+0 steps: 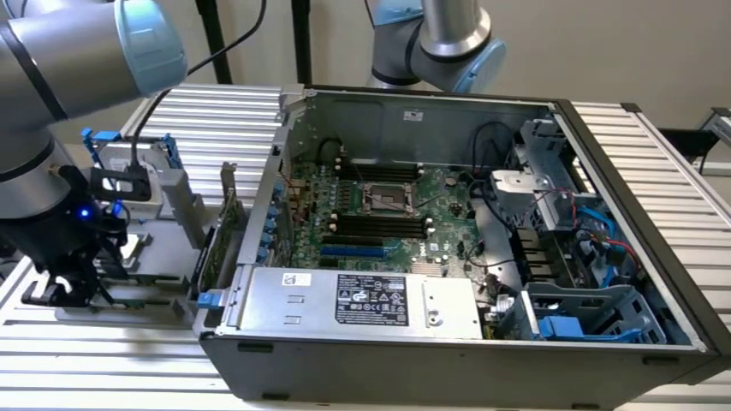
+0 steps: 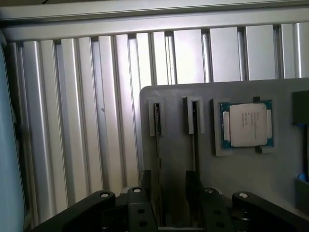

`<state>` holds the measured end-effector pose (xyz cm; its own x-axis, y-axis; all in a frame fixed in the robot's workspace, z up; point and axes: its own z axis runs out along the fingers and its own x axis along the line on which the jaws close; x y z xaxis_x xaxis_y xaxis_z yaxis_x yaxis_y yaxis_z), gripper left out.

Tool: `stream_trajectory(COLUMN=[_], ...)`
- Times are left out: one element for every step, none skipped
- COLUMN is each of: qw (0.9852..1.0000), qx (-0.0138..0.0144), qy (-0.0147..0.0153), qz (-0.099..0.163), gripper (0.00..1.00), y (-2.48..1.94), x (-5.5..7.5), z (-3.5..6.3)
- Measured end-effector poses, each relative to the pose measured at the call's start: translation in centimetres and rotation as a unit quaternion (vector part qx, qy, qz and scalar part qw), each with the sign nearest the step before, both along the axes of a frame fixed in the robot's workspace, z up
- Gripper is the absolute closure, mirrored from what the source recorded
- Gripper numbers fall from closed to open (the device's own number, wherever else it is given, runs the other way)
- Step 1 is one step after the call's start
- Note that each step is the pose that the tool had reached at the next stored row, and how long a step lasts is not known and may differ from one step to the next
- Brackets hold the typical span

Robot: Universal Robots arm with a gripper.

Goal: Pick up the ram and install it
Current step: 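Pick up the ram and move it above insertion slot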

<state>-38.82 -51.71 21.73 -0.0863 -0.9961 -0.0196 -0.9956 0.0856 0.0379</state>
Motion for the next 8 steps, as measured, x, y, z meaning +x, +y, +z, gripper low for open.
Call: stream_trajectory(qw=[1.0,1.0,1.0,1.0,1.0,1.0,1.0,1.0], qx=[0.0,0.0,0.0,0.0,0.0,0.0,-0.0001,0.0], qy=[0.0,0.0,0.0,0.0,0.0,0.0001,0.0001,0.0], qz=[0.0,0.001,0.001,0.001,0.002,0.002,0.002,0.002], gripper=[0.58,0.58,0.58,0.58,0.58,0.58,0.58,0.58], y=[-0.02,-0.05,-0.08,-0.13,-0.19,-0.27,-0.34,-0.4], x=[0.0,0.1,0.1,0.1,0.2,0.2,0.3,0.3], z=[-0.17,-0.35,-0.53,-0.7,-0.84,-0.97,-1.11,-1.26])
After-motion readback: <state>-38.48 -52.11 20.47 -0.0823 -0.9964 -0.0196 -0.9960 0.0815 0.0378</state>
